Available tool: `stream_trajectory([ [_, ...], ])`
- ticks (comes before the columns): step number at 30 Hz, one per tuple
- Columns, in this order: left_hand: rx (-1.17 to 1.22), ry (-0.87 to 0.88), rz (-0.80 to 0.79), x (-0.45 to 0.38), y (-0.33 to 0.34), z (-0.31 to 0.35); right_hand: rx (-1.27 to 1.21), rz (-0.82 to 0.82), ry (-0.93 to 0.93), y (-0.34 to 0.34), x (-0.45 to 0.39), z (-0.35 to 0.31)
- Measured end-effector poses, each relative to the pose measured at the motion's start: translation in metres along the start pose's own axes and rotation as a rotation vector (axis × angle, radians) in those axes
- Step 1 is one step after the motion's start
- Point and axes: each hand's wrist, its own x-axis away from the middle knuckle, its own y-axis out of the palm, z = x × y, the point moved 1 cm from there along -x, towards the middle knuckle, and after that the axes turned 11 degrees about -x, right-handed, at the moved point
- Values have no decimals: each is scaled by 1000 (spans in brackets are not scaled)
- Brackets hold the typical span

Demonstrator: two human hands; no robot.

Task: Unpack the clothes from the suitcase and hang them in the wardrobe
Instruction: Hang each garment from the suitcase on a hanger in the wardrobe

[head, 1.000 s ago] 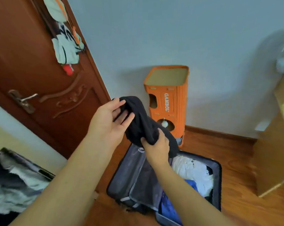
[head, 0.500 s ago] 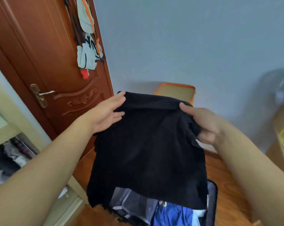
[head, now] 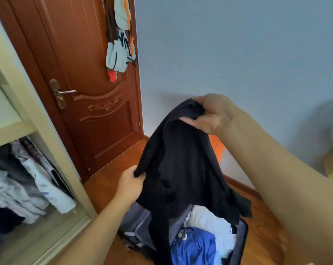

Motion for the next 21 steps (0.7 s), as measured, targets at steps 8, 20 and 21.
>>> stream_trajectory([
  [8, 44, -33, -258, -14, -53, 57, 158, 176, -104, -80, -14, -75],
  [20, 119, 343, -410, 19, -30, 200, 594, 116, -550, -84, 9, 62],
  [21, 25, 391, -442, 19, -37, 180, 380, 141, -459, -79, 7, 54],
])
